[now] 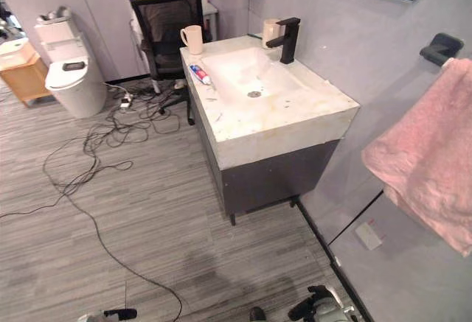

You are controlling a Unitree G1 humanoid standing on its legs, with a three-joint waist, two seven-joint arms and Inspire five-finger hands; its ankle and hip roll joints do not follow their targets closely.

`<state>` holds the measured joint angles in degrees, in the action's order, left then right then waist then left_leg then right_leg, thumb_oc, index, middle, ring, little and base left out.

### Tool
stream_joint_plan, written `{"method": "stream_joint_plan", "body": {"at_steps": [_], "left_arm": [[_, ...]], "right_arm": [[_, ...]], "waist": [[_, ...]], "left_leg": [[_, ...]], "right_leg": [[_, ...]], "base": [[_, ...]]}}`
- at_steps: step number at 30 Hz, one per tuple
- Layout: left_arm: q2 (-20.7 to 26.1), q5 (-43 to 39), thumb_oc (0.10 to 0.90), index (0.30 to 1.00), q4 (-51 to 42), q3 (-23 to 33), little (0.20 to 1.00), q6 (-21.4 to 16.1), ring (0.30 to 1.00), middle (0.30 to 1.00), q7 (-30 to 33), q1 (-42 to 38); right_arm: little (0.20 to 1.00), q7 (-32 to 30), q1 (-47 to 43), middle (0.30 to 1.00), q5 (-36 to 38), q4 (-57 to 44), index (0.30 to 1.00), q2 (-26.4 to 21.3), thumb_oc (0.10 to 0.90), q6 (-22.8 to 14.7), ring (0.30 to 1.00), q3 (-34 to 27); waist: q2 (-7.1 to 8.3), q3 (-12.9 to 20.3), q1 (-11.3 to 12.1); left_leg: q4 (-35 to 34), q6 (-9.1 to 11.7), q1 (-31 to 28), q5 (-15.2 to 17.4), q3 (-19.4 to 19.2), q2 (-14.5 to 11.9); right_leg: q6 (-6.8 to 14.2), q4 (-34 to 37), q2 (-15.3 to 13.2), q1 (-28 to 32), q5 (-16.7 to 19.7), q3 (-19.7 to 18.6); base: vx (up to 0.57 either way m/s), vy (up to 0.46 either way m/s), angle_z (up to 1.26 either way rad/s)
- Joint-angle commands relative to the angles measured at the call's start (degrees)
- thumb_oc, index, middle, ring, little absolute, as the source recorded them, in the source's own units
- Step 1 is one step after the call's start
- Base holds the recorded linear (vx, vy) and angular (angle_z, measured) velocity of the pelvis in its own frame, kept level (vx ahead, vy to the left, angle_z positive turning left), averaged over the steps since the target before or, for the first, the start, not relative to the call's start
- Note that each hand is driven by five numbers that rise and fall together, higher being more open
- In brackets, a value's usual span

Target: Organize the bathroom.

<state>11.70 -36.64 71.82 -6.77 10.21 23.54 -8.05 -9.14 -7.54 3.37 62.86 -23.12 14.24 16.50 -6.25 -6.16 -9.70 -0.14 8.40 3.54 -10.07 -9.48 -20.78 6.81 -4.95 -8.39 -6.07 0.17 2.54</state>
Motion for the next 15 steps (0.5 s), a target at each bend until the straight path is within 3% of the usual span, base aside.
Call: {"method": "stream_joint_plan", "body": {"at_steps": [1, 3, 6, 8, 9, 10, 12, 13, 14, 15], "left_arm": [[4.81, -4.80, 0.800, 0.900, 0.44, 5.11, 0.900, -4.23, 0.900, 0.900, 8.75, 1.46], [4.73, -5.47, 0.800, 0.900, 0.15, 5.38, 0.900, -4.55, 0.900, 0.900, 11.22, 0.25], [4.95, -4.78, 0.800, 0.900, -0.07, 5.60, 0.900, -4.94, 0.900, 0.900, 11.35, -0.13], [5.97, -1.66, 0.800, 0.900, -0.50, 5.51, 0.900, -3.63, 0.900, 0.900, 11.50, 0.15], [6.29, -0.98, 0.800, 0.900, -0.55, 5.44, 0.900, -2.99, 0.900, 0.900, 11.64, 0.37], [7.19, 0.10, 0.800, 0.900, -0.27, 5.93, 0.900, -2.23, 0.900, 0.900, 11.95, 1.24], [8.08, 1.16, 0.800, 0.900, 0.09, 6.76, 0.900, -1.53, 0.900, 0.900, 12.03, 2.07], [8.67, 1.78, 0.800, 0.900, -0.03, 6.97, 0.900, -0.74, 0.900, 0.900, 12.06, 1.95], [8.86, 2.13, 0.800, 0.900, -0.14, 6.88, 0.900, -0.46, 0.900, 0.900, 12.10, 1.86], [8.85, 2.30, 0.800, 0.900, -1.02, 6.30, 0.900, 0.48, 0.900, 0.900, 12.78, 1.03]], "right_arm": [[0.900, -0.93, -1.62, 0.900, -1.00, -1.31, 0.900, 0.32, 0.800, 0.53, 0.900, 1.56], [0.900, -1.55, -1.10, 0.900, -0.20, -2.17, 0.900, 0.22, 0.800, 0.45, 0.900, 0.13], [0.900, -1.26, -0.43, 0.900, -1.18, -2.61, 0.900, 0.25, 0.800, 0.36, 0.900, -1.07], [0.900, 0.13, 0.42, 0.900, -4.10, -2.77, 0.900, 0.94, 0.800, -0.63, 0.900, -1.80], [0.900, 0.43, 0.62, 0.900, -4.37, -2.93, 0.900, 1.06, 0.800, -0.97, 0.900, -1.73], [0.900, 1.91, 0.97, 0.900, -5.51, -3.19, 0.900, 1.36, 0.800, -2.09, 0.900, -1.44], [0.900, 3.44, 1.13, 0.900, -7.12, -3.48, 0.900, 1.63, 0.800, -2.68, 0.900, -1.06], [0.900, 3.54, 1.33, 0.900, -6.78, -3.53, 0.900, 1.98, 0.800, -3.00, 0.900, -0.33], [0.900, 3.52, 1.45, 0.900, -6.65, -3.54, 0.900, 2.10, 0.800, -3.11, 0.900, -0.06], [0.900, 2.95, 1.47, 0.900, -5.97, -3.24, 0.900, 2.57, 0.800, -3.41, 0.900, 0.31]], "waist": [[1.60, -0.27, -1.38], [1.86, -0.88, -2.41], [2.77, -0.94, -1.91], [4.34, -1.42, -0.74], [4.58, -1.60, -0.59], [5.10, -2.03, -0.43], [5.23, -2.24, -0.79], [5.58, -2.08, -1.42], [5.70, -2.01, -1.67], [6.47, -1.51, -2.25]], "left_leg": [[6.26, 1.06, 0.84, 6.67, -2.00, 1.62], [9.95, -0.33, 1.07, 11.29, -6.31, 3.72], [13.83, -2.20, 1.82, 15.45, -7.77, 6.44], [14.85, -4.90, 0.89, 18.83, -9.11, 9.65], [14.66, -5.39, 0.51, 19.28, -9.35, 10.08], [13.81, -6.55, -0.75, 20.00, -9.62, 10.92], [12.86, -6.85, -1.64, 19.71, -9.40, 11.06], [11.00, -6.92, -2.51, 18.71, -8.62, 11.85], [10.26, -6.97, -2.79, 18.33, -8.25, 12.16], [6.69, -7.28, -3.47, 16.92, -7.31, 14.48]], "right_leg": [[4.35, -3.60, -5.08, 0.74, -3.43, -2.51], [5.58, -1.67, -8.31, 1.29, -0.68, -2.40], [5.88, 1.36, -11.64, 1.78, 3.91, -2.36], [5.80, 0.33, -15.88, -0.52, 10.95, -1.19], [5.85, -0.34, -16.44, -1.19, 12.02, -1.09], [5.32, -3.07, -15.00, -3.23, 11.83, -1.19], [4.69, -5.47, -11.66, -4.09, 9.43, -2.19], [4.95, -5.58, -7.10, -3.92, 5.66, -1.94], [4.94, -5.74, -5.73, -3.90, 4.48, -1.82], [4.85, -4.07, -0.12, -4.02, 2.33, 0.67]], "base": [[0.12, 0.525, -0.50], [0.08, 0.553, -0.20], [0.10, 0.459, 0.15], [0.15, 0.406, -0.10], [0.17, 0.333, -0.21], [0.16, 0.244, -0.41], [0.16, 0.182, -0.56], [0.12, 0.121, -0.42], [0.14, 0.164, -0.11], [0.09, 0.121, 0.07]]}}
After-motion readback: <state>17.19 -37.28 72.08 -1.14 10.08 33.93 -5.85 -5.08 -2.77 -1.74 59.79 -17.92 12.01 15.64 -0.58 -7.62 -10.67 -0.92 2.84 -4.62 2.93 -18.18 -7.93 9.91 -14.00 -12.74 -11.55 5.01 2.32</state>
